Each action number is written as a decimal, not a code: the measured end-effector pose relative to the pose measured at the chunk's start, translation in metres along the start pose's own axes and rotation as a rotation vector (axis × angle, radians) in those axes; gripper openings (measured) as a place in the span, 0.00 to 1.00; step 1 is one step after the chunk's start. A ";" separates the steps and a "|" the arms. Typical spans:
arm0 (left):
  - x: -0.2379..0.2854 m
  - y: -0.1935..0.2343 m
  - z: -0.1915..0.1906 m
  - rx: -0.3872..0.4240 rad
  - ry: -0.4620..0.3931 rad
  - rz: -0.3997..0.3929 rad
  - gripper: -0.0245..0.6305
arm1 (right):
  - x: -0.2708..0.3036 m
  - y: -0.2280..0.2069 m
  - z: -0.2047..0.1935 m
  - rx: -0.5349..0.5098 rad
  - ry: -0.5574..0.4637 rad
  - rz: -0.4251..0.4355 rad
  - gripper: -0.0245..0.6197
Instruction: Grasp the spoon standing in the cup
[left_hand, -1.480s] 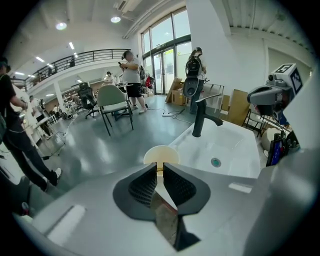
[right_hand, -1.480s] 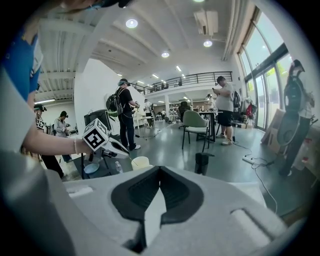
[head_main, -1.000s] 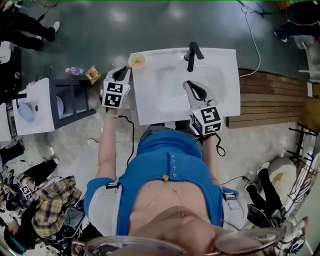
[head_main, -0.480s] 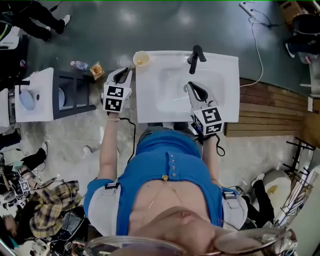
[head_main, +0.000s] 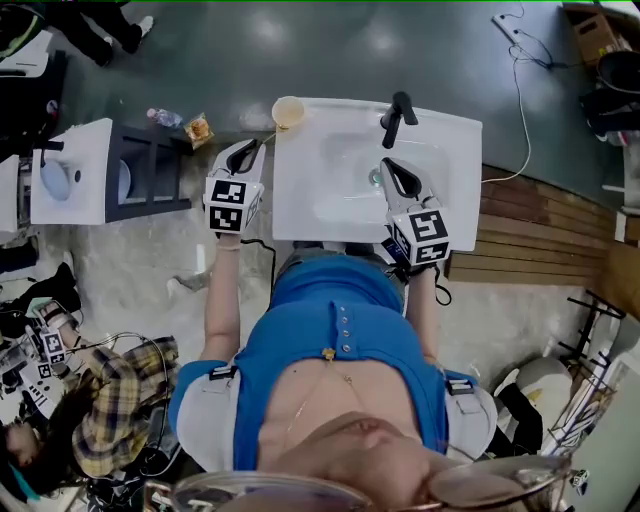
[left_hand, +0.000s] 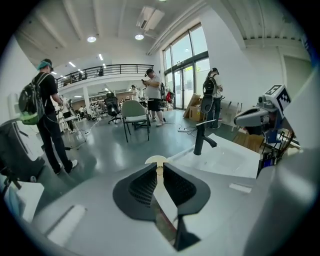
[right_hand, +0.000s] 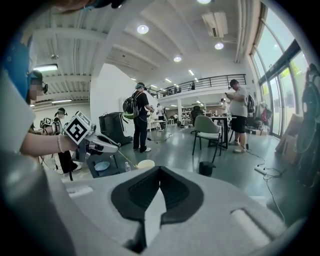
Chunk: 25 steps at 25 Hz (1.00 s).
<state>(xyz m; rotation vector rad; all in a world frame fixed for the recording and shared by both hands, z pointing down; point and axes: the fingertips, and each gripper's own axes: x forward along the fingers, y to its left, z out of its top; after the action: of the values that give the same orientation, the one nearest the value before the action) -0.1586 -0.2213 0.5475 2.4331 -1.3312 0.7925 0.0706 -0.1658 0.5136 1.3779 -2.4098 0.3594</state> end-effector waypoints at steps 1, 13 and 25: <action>-0.001 -0.001 -0.001 -0.006 0.001 0.001 0.10 | 0.001 0.000 0.000 -0.002 0.000 0.003 0.04; 0.011 -0.009 -0.034 -0.058 0.065 -0.002 0.10 | 0.004 -0.002 0.001 -0.013 0.007 0.013 0.04; 0.028 -0.013 -0.055 -0.108 0.091 -0.003 0.10 | -0.007 -0.010 -0.005 0.000 0.022 -0.029 0.04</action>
<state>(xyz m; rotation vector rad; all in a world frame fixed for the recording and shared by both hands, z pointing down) -0.1545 -0.2082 0.6094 2.2878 -1.3009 0.7994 0.0834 -0.1637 0.5162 1.3997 -2.3702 0.3655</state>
